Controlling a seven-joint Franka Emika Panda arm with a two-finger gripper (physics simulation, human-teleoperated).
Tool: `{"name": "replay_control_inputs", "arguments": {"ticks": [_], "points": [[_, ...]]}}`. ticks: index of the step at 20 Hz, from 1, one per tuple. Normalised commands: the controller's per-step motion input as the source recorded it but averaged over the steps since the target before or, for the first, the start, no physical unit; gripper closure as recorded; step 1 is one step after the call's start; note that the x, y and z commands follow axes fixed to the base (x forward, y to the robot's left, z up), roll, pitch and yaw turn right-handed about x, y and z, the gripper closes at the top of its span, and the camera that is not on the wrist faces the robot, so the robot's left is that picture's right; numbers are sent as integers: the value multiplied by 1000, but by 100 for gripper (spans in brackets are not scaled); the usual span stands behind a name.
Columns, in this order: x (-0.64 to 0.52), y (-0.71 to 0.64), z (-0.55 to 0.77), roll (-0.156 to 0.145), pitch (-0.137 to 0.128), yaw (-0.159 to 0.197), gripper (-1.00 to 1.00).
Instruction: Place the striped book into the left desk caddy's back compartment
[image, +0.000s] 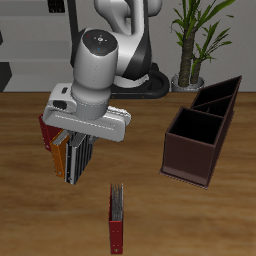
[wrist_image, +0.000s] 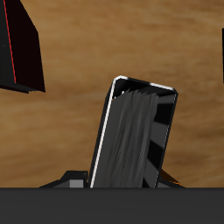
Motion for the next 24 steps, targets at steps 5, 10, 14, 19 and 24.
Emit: {"name": "replay_control_inputs", "arguments": {"ticks": [5,10,14,19,24], "points": [[-625,363,706,-33,-34,-34,100],[-653,397,536,-1,-55,17,100],[-515,281,333,-8,-40,7,100],[-750,352,274,-22,-37,-31,100],[-523,339,91,21,-40,1,100]]}}
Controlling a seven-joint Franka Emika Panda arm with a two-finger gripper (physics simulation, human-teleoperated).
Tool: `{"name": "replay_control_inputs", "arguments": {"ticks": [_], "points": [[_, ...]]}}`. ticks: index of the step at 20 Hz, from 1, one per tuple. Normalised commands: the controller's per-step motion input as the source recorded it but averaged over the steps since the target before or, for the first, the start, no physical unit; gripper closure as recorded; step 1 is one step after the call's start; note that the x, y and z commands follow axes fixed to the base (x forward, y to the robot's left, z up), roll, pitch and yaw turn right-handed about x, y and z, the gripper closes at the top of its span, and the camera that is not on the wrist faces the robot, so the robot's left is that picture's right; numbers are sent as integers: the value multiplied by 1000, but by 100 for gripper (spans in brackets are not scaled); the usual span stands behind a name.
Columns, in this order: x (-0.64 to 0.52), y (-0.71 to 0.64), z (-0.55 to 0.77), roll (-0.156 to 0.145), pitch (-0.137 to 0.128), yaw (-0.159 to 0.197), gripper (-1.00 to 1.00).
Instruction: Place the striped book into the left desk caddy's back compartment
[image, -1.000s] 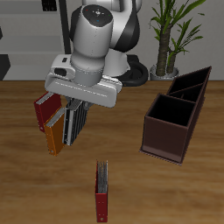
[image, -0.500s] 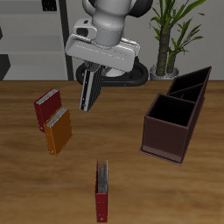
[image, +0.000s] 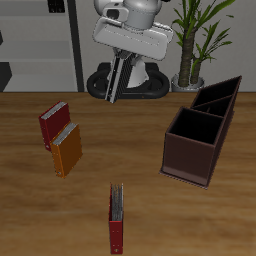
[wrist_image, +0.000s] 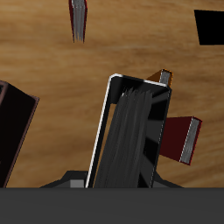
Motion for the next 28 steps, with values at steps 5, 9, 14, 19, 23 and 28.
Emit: {"name": "replay_control_inputs", "arguments": {"ticks": [5,9,14,19,23,28], "points": [[-569,328,31,-8,-28,-50,100],[-488,317,18,37,-36,-6,100],[-395,316,-41,-26,-1,-67,100],[-243,391,-152,23,13,-37,100],[-122,596,-219,89,38,21,100],[-73,543,-55,67,13,10,100]]}}
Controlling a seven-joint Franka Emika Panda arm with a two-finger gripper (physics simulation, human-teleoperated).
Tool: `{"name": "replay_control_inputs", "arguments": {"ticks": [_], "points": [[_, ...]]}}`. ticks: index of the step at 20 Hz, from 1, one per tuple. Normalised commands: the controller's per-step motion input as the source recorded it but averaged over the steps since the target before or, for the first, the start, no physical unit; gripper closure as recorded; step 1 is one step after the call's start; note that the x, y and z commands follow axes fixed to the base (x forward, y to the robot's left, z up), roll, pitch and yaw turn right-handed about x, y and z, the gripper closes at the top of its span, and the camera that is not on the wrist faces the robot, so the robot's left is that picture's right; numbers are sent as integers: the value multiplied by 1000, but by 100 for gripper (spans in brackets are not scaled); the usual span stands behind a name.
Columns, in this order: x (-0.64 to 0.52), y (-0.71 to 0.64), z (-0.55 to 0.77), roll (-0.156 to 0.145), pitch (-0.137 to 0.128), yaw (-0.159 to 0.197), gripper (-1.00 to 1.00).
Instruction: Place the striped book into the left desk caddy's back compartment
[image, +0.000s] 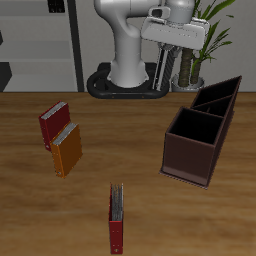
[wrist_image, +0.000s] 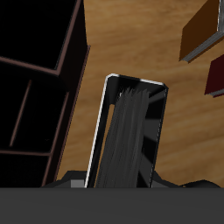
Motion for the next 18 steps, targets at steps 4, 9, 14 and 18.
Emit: {"name": "replay_control_inputs", "arguments": {"ticks": [4,9,14,18], "points": [[-39,422,214,76,-42,9,100],[138,169,257,-17,-39,-92,100],[198,269,138,31,-25,-17,100],[311,233,52,-1,33,-68,100]]}}
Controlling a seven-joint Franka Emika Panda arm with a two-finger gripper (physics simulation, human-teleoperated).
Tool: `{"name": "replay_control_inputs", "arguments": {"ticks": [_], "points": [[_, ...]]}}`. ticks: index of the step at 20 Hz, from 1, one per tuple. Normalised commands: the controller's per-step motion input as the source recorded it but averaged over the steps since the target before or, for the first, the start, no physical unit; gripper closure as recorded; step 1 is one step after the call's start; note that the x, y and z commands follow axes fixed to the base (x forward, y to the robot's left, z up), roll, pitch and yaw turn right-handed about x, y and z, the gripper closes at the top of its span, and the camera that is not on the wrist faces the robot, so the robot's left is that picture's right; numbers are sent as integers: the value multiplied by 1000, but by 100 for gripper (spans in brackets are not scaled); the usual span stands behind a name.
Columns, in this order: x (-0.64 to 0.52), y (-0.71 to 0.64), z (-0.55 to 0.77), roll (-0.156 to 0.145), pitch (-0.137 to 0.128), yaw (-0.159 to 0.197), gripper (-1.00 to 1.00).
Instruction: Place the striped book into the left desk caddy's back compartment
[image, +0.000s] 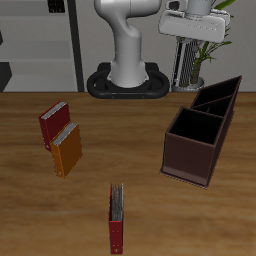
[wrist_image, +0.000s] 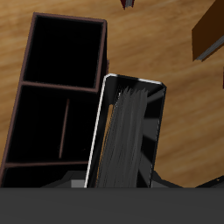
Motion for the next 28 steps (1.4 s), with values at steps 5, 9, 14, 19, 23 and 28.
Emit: {"name": "replay_control_inputs", "arguments": {"ticks": [5,9,14,19,23,28], "points": [[266,319,-5,40,19,-14,100],[257,244,-18,16,27,-15,100],[155,186,-41,37,13,-11,100],[140,192,23,35,-4,10,100],[123,192,23,11,7,-17,100],[141,193,-15,9,13,-12,100]]}}
